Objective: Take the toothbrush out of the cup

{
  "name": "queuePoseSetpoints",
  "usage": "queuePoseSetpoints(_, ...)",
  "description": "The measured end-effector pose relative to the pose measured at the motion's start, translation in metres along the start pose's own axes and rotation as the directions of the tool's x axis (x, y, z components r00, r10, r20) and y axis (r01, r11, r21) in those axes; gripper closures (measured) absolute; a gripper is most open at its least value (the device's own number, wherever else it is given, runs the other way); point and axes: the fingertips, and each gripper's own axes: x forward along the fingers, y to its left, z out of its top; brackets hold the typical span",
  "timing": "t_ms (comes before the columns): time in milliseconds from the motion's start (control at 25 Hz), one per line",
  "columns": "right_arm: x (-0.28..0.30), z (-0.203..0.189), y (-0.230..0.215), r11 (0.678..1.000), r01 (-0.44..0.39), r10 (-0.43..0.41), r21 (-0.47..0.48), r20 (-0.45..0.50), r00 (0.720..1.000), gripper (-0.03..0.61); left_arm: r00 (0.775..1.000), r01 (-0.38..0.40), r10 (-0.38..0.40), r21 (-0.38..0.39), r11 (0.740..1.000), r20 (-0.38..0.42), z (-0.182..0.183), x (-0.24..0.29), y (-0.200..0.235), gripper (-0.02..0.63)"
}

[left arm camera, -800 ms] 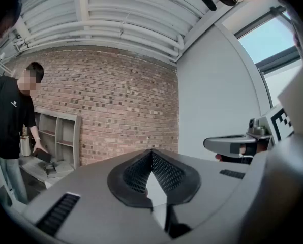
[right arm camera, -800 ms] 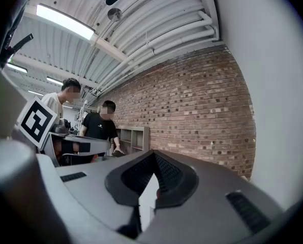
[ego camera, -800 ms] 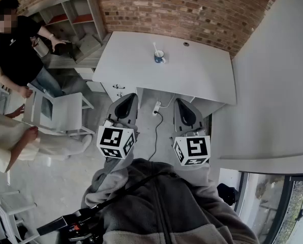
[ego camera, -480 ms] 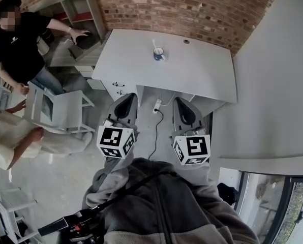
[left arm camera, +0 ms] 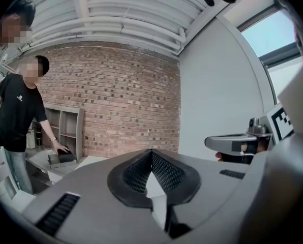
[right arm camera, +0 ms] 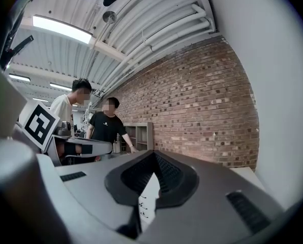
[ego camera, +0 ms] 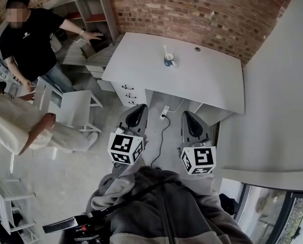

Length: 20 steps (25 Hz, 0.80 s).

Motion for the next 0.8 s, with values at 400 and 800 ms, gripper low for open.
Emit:
queuePoseSetpoints(400, 0.039, -0.012, 0.0, 1.0, -0.021, 0.021, -0.006, -0.036, 0.999, 0.578, 1.0, -0.016, 0.015, -0.036, 0.999, -0.011, -0.011, 0.025, 0.035, 0.611)
queuePoseSetpoints(800, 0.158, -0.004, -0.038, 1.0, 0.013, -0.013, -0.018, -0.044, 0.999, 0.578, 0.999, 0.045, -0.045, -0.056, 0.997, -0.01, 0.0, 0.134, 0.105, 0.611)
